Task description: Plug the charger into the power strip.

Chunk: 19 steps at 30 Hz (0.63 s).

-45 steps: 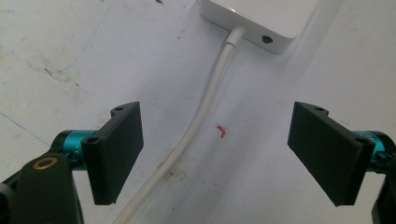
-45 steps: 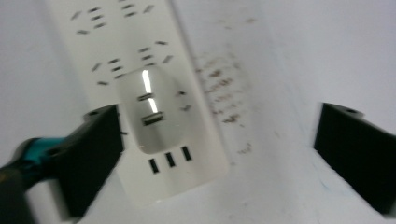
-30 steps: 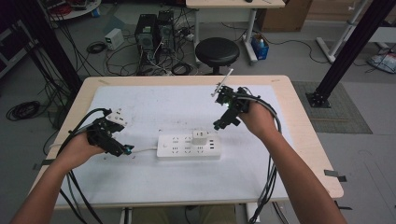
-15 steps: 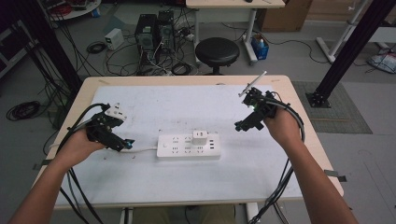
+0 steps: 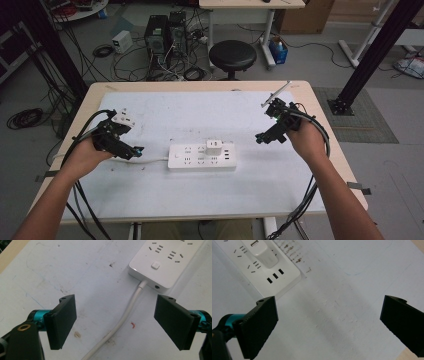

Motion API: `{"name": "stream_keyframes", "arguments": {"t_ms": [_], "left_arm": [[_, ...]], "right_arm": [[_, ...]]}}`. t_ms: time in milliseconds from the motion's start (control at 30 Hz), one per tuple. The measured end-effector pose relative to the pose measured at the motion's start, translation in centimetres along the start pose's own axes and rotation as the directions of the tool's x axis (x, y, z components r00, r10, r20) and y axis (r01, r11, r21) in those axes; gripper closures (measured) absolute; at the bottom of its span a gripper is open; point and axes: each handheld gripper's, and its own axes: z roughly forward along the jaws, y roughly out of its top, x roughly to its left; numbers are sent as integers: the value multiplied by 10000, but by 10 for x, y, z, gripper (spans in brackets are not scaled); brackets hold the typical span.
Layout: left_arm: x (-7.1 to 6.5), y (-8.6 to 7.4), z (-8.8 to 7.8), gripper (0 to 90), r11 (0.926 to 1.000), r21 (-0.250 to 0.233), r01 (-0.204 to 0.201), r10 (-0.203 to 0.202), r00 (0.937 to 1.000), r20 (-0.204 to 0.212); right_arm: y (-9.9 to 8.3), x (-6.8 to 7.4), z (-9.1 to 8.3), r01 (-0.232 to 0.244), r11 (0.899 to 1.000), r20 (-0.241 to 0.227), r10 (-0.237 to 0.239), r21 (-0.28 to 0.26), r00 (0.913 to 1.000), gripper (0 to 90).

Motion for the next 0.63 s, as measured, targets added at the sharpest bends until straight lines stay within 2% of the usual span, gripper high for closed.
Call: {"name": "stream_keyframes", "arguments": {"t_ms": [300, 633], "left_arm": [[-1, -1, 1, 182, 10000, 12, 19, -19, 10000, -36], [0, -4, 4, 182, 9998, -61, 182, -183, 9998, -105]], "right_arm": [[-7, -2, 3, -239, 9997, 3, 239, -96, 9997, 8], [-22, -8, 1, -812, 9962, 22, 813, -301, 9967, 8]]}}
